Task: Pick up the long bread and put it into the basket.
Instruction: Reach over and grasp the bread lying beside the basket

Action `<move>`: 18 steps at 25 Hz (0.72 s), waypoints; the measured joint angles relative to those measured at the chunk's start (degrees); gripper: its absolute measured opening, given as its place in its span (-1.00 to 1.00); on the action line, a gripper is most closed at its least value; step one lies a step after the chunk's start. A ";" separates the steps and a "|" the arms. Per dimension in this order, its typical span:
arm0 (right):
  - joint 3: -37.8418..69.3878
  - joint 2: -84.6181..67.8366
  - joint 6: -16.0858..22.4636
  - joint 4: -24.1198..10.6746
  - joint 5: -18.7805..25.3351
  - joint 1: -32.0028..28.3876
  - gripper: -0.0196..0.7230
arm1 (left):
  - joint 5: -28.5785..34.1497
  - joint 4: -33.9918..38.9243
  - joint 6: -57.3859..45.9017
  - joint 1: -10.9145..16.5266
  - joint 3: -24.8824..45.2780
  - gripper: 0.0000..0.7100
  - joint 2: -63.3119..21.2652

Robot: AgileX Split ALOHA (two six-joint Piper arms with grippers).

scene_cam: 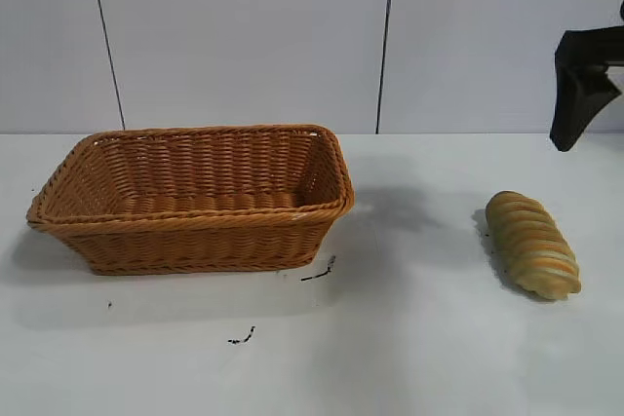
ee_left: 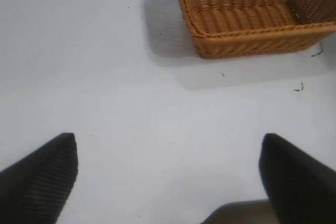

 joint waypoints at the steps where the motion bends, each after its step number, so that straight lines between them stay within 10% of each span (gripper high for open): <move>1: 0.00 -0.03 0.00 0.24 0.00 0.00 0.91 | 0.00 0.00 0.00 0.00 0.00 0.95 0.00; 18: -0.06 -0.03 0.25 -0.20 0.05 3.33 0.91 | 0.00 0.00 0.00 0.00 0.00 0.95 0.00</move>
